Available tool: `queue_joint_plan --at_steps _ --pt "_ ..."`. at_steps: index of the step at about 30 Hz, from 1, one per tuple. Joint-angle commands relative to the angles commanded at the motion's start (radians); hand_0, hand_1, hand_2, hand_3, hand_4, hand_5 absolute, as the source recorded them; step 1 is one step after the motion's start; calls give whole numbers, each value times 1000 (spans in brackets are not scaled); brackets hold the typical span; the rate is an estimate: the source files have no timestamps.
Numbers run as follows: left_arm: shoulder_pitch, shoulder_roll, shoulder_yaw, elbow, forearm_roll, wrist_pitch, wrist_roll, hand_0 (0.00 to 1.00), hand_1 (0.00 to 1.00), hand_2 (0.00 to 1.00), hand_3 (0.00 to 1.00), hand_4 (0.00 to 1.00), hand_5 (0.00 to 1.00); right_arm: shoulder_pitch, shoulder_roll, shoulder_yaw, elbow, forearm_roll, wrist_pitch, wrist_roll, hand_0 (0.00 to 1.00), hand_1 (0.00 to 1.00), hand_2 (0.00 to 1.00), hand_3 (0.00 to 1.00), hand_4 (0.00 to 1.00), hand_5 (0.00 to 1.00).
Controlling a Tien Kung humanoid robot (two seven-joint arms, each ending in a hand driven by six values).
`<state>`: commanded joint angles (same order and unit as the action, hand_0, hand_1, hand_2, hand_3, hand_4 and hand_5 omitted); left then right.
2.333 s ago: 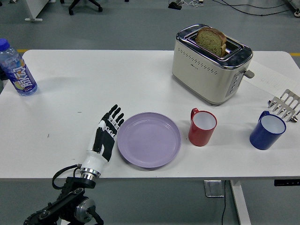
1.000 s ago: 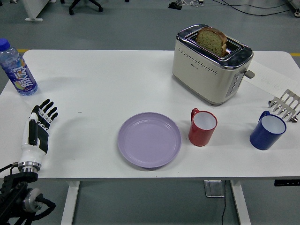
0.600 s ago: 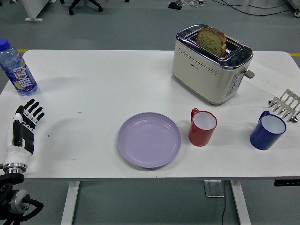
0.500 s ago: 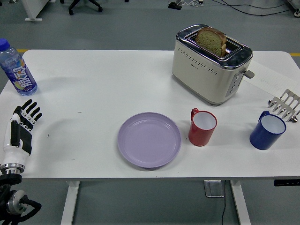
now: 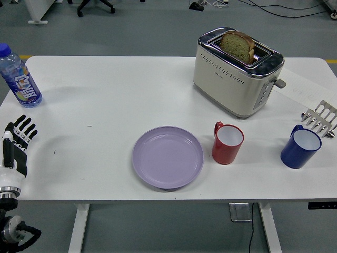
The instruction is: Push plate across desktop
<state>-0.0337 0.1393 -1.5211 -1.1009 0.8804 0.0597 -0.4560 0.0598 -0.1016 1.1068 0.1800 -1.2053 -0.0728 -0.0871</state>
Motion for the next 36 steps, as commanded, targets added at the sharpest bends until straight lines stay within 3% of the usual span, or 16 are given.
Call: queue_joint_plan --at_steps 31,36 --pt "-3 -10 -21 5 -10 -4 -3 795 815 827 798 481 998 5 0 0 0 -1 1 0 600 546 650 611 138 354" --pt "-4 -12 -28 -1 -62 -18 4 787 805 823 799 481 998 6 0 0 0 -1 1 1 600 545 650 611 138 354"
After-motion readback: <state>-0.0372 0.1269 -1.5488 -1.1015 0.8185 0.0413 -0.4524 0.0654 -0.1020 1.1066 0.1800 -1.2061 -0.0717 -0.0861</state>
